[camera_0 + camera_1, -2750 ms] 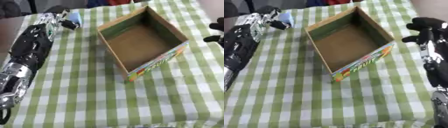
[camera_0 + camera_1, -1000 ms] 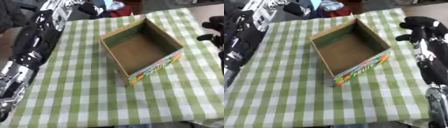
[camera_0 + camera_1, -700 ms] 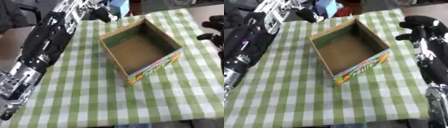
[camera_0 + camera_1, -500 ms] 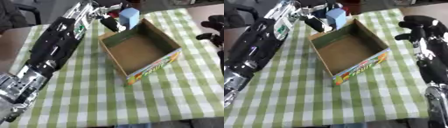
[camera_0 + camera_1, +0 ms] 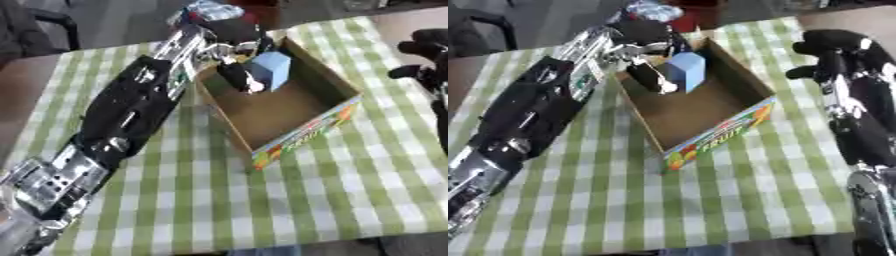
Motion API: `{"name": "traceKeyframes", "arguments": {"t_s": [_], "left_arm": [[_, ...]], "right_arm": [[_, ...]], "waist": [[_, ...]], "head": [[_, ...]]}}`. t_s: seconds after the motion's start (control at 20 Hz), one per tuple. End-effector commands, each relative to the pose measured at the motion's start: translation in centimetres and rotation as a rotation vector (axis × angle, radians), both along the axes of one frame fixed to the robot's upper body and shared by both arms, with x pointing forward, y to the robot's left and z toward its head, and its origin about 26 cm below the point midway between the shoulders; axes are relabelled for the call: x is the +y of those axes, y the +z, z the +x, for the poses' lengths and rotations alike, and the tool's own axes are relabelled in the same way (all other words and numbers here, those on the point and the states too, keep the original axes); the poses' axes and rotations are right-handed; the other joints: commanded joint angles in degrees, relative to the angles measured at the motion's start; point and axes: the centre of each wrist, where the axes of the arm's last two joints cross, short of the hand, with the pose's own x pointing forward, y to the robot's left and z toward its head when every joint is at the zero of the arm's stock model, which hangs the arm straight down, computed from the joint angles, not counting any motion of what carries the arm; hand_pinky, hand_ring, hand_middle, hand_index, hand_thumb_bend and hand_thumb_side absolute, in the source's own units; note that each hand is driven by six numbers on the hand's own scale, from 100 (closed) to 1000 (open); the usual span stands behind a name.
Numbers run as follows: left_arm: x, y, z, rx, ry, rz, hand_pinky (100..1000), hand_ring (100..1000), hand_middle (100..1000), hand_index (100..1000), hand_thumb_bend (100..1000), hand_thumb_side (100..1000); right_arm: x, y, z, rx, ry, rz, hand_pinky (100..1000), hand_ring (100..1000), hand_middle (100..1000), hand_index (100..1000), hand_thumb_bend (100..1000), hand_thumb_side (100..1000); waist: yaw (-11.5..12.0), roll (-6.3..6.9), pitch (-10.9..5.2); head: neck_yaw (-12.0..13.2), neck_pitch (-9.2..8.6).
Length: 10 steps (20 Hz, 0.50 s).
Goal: Pick up objects on the table and place them in the box.
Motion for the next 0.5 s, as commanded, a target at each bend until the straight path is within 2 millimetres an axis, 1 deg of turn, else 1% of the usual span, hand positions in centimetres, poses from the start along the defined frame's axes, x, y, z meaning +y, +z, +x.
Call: {"name": "traceKeyframes", "arguments": {"t_s": [0.05,0.2,0.25,0.35,0.45,0.5], "left_arm": [[0.2,0.7,0.0,-0.044,-0.01,0.022,760,736,752,909,537,648],[0.5,0.8,-0.1,-0.079,-0.02,-0.008,781,767,801,943,700,717],[0.6,1.0,-0.2,-0.098,-0.025,-0.018,785,771,806,944,714,724],[0.8,1.5,-0.5,-0.133,-0.035,-0.043,784,769,804,943,712,733],[1.3,2.2,-0.8,-0.169,-0.043,-0.112,783,758,789,926,545,764],[1.5,2.8,-1.1,-0.192,-0.044,-0.169,782,755,783,918,516,762]], "right_arm": [[-0.1,1.0,-0.1,-0.034,0.014,-0.003,619,774,720,739,100,344],[-0.1,0.9,-0.1,-0.033,0.012,-0.003,618,774,719,739,100,344],[-0.1,0.9,-0.1,-0.033,0.012,-0.003,618,774,720,738,100,344],[-0.1,0.9,-0.2,-0.033,0.012,-0.004,618,774,719,738,100,344],[-0.1,0.9,-0.2,-0.033,0.01,-0.005,618,774,720,737,100,344],[-0.2,0.9,-0.2,-0.031,0.008,-0.005,618,773,719,737,100,345]], "waist": [[0.18,-0.52,-1.07],[0.51,-0.67,-1.17],[0.61,-0.7,-1.22],[0.81,-0.76,-1.28],[1.07,-0.82,-1.36],[1.26,-0.86,-1.42]], "head": [[-0.13,0.31],[-0.14,0.32],[-0.12,0.31],[-0.16,0.26],[-0.25,0.24],[-0.28,0.25]]}}
